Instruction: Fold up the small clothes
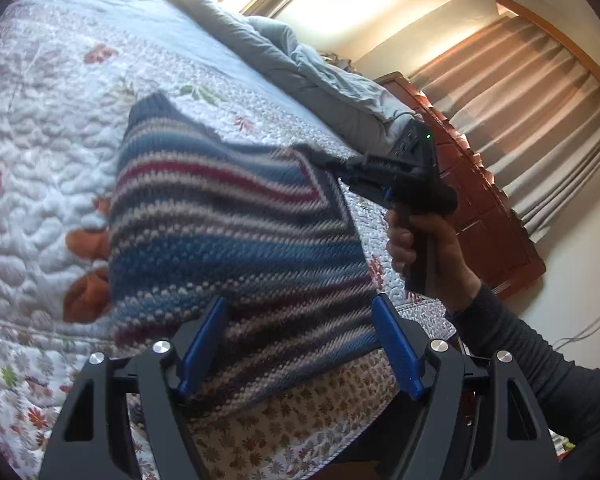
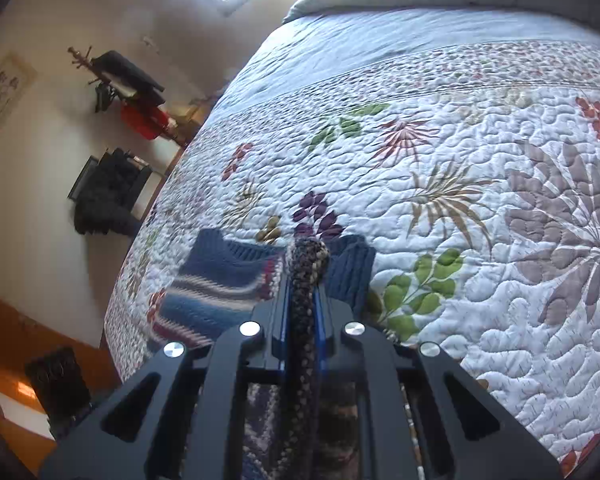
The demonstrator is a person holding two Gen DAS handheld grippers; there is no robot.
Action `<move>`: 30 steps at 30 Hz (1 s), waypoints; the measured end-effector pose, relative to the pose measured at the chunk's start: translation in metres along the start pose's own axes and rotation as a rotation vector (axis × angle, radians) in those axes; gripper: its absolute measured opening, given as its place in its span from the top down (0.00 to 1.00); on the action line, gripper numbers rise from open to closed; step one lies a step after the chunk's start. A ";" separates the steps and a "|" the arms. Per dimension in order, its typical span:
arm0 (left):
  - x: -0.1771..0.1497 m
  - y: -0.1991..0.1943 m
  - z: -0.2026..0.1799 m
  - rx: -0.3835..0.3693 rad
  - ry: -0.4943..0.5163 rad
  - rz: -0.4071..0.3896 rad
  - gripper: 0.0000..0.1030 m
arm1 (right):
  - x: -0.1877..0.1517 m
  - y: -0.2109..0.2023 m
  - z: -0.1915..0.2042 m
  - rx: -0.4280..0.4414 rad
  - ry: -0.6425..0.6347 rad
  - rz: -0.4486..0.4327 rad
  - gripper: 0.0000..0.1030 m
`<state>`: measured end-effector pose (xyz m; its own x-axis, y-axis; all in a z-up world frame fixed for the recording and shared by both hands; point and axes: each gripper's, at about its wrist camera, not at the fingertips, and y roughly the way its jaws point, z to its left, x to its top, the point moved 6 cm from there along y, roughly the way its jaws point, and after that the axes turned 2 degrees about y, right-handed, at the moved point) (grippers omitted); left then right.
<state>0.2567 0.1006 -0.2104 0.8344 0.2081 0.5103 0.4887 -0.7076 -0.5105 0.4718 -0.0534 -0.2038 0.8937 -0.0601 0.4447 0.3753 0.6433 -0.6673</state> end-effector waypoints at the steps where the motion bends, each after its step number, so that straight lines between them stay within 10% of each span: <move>1: -0.003 0.001 0.003 -0.004 -0.009 0.002 0.27 | -0.001 0.008 -0.010 -0.027 0.019 0.008 0.91; 4: -0.009 0.003 0.008 -0.013 -0.029 -0.002 0.27 | -0.012 0.036 -0.036 -0.057 0.062 0.063 0.90; 8: -0.011 0.006 0.006 -0.014 -0.043 -0.005 0.23 | -0.018 0.021 -0.041 -0.002 0.124 0.015 0.61; 15: -0.011 0.006 0.006 -0.005 -0.041 -0.001 0.16 | -0.059 -0.046 0.003 0.074 0.016 -0.053 0.72; 20: -0.014 0.010 0.009 0.001 -0.067 0.009 0.15 | -0.084 -0.010 -0.015 -0.020 0.036 0.079 0.81; 30: -0.020 0.001 0.004 0.038 -0.120 0.016 0.07 | -0.157 -0.073 0.036 -0.010 -0.093 -0.009 0.77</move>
<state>0.2415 0.0983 -0.2240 0.8655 0.2781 0.4167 0.4826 -0.6858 -0.5447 0.2950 -0.0638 -0.2039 0.8636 0.0060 0.5041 0.3861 0.6350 -0.6691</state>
